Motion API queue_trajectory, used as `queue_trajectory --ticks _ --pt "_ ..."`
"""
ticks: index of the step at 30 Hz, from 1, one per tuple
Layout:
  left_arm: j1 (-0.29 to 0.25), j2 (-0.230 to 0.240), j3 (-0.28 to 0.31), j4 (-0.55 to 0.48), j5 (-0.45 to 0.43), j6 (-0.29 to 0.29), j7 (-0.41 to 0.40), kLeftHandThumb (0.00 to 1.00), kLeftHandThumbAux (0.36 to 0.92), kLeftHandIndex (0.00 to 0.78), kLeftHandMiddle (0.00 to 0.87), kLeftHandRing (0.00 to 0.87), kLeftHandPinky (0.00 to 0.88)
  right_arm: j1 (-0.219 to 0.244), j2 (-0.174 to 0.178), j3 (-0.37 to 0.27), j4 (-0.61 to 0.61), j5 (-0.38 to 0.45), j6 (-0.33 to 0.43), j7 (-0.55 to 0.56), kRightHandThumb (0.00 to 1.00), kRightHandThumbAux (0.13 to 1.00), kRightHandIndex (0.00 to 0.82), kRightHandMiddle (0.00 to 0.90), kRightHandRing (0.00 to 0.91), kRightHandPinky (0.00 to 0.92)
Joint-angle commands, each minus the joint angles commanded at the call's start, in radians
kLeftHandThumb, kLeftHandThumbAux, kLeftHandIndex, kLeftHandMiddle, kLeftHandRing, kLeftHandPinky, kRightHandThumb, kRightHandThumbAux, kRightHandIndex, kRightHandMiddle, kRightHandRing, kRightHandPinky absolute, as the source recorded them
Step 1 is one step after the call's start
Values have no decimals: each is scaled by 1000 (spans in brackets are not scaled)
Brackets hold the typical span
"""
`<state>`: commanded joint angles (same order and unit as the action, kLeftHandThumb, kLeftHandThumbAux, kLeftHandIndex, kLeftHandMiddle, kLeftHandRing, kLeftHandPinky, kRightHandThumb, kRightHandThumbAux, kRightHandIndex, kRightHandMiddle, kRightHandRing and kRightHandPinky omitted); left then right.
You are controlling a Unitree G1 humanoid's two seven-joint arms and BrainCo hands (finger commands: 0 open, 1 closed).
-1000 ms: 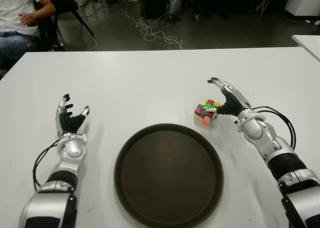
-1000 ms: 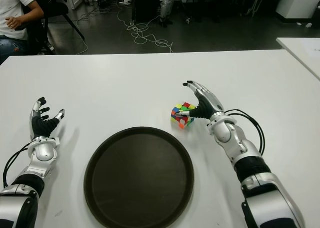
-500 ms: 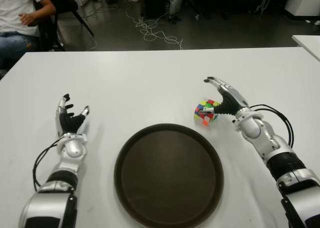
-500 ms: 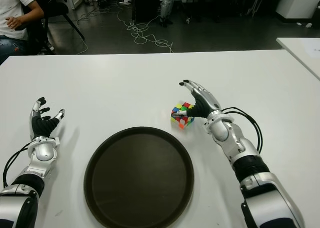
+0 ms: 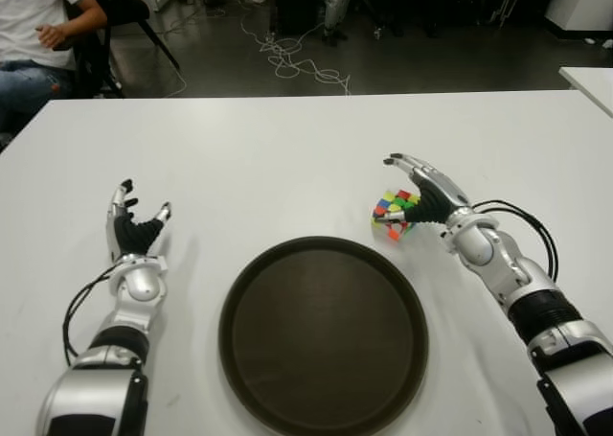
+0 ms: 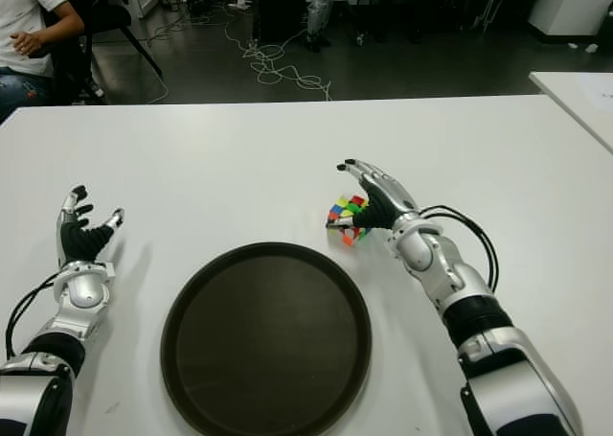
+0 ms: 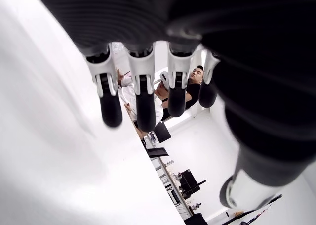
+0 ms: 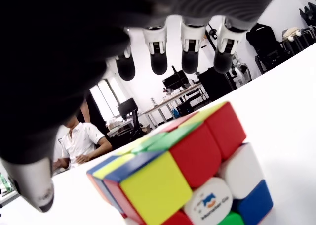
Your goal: Pick up the Rubik's Cube and put it in the plate
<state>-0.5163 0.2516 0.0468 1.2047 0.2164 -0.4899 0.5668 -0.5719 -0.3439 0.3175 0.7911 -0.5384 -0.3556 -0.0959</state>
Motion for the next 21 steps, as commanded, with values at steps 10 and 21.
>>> queue_trajectory --ticks 10,21 --pt "-3 3 -3 4 3 4 3 11 755 107 150 175 224 -15 8 7 18 -1 -5 4 0 665 0 0 0 0" --pt "-1 0 -2 -1 -1 -3 -1 5 753 104 152 170 203 -23 12 15 26 -4 9 14 0 663 0 0 0 0"
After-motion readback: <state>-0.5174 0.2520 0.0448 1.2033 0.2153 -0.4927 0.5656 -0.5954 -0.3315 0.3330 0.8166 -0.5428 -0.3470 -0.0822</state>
